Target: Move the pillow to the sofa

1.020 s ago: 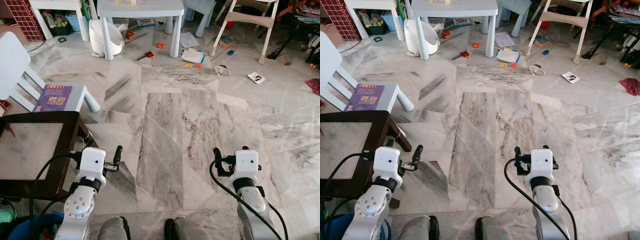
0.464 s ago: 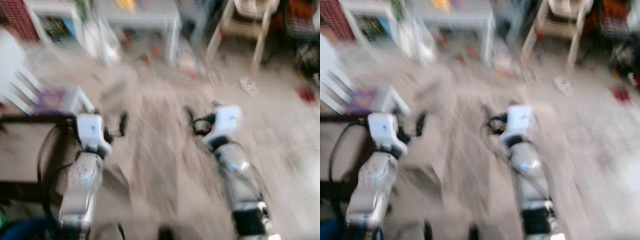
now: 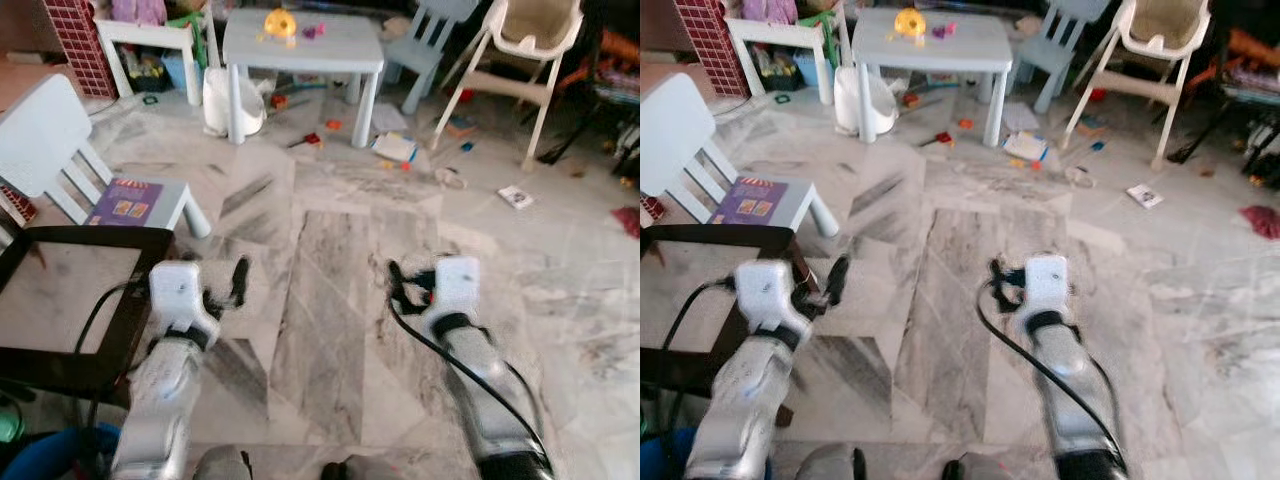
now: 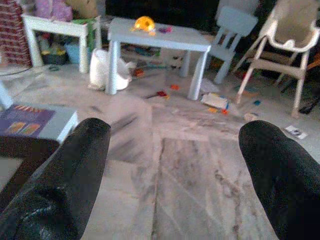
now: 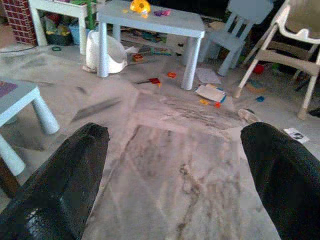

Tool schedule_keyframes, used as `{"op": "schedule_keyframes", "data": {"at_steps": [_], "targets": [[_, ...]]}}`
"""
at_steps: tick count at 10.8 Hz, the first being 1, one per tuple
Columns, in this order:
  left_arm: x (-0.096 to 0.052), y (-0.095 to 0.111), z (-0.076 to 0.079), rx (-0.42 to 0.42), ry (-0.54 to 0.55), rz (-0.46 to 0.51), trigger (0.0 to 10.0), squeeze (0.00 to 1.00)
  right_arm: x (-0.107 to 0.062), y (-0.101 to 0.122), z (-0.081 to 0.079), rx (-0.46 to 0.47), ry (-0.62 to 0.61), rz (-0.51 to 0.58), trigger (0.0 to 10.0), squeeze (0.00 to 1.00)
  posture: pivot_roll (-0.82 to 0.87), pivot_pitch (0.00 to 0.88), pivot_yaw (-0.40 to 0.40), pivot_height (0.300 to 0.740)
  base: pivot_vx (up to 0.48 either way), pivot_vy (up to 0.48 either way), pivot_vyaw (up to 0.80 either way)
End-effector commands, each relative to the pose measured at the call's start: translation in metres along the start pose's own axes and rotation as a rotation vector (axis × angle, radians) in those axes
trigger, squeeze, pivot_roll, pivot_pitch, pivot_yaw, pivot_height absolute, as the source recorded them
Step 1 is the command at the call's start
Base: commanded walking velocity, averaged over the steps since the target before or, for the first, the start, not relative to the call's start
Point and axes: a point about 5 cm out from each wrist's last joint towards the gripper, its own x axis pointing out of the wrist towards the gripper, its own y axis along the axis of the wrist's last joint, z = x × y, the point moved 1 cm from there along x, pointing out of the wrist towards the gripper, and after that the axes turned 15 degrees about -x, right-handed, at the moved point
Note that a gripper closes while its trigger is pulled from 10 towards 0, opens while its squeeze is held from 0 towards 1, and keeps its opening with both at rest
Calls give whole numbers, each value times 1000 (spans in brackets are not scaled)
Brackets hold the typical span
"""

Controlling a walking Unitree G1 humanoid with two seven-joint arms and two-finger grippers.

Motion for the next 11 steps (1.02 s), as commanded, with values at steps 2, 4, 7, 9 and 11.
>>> {"op": "schedule_keyframes", "data": {"at_steps": [2, 4, 7, 9, 11], "targets": [[-6, 7, 3, 33, -15, -22, 10000, 0, -10, -4, 20, 24, -105, -22, 10000, 0, 26, 106, -75, 740, 0, 0, 0], [0, 7, 14, 34, -103, -57, 10000, 0, -6, -5, 17, 52, -141, -38, 10000, 0, 6, 152, -49, 740, 0, 0, -800], [10, 24, 22, -3, -133, -33, 10000, 0, -11, -6, 21, 69, -186, -62, 10000, 0, -3, 184, -46, 740, 232, 0, -800], [11, 24, 24, -8, -141, -43, 10000, 0, -14, -6, 21, 73, -190, -64, 10000, 0, -13, 190, -49, 740, 382, 0, -800], [10, 19, 31, -26, -159, -63, 10000, 0, -16, -11, 29, 96, -235, -91, 10000, 0, -16, 174, -59, 740, 398, 0, -800]]}}
